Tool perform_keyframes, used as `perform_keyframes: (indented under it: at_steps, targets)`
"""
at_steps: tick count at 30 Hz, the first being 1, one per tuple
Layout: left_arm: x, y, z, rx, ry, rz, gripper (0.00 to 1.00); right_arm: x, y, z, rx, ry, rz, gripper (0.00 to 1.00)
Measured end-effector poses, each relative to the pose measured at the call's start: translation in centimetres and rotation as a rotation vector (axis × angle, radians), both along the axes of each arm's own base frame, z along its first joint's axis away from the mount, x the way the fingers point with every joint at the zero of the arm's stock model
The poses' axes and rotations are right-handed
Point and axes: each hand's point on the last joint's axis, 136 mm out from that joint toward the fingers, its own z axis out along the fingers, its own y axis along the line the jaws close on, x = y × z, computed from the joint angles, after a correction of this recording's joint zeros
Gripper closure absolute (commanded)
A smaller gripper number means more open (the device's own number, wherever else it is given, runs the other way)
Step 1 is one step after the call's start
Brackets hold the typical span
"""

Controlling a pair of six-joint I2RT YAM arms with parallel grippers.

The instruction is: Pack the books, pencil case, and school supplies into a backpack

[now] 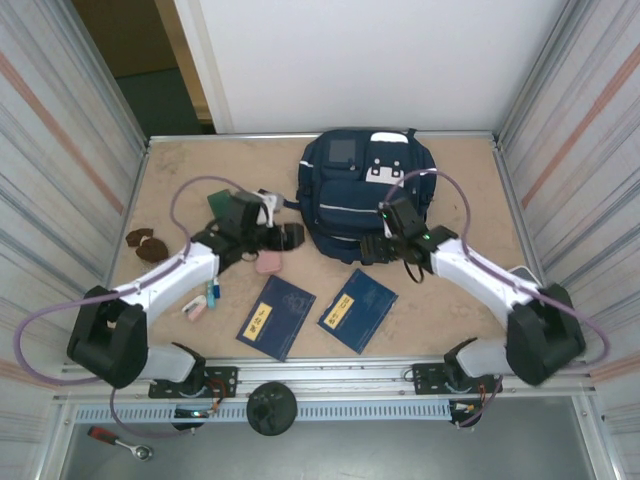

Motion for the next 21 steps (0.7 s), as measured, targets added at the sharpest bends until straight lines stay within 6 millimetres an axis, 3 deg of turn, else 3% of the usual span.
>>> perform_keyframes:
  at_steps: [3, 5, 8, 11, 14, 21]
  targets:
    - [-4.1, -3.5, -2.7, 0.031, 0.064, -0.119, 0.26, -4.1, -1.0, 0.6, 0.135, 0.048, -0.082, 0.12]
    - [-6.1, -5.8, -4.4, 0.05, 0.101, -0.193, 0.26, -6.4, -1.3, 0.0, 0.225, 0.099, -0.136, 0.14]
    - [-8.2, -8.0, -7.1, 0.095, 0.168, -0.267, 0.26, -9.7, -1.8, -2.8, 0.282, 0.22, -0.209, 0.2]
    - [-9.0, -9.7, -9.1, 0.13, 0.214, -0.314, 0.26, -12.3, -1.9, -5.5, 0.308, 0.329, -0.257, 0.26]
    - [-9.1, -11.3, -9.9, 0.137, 0.228, -0.344, 0.29, -13.6, -1.4, -7.0, 0.353, 0.387, -0.288, 0.32]
    - [-9.8, -12.9, -10.5, 0.126, 0.255, -0.386, 0.39, -13.0, 0.4, -8.0, 0.452, 0.396, -0.304, 0.44]
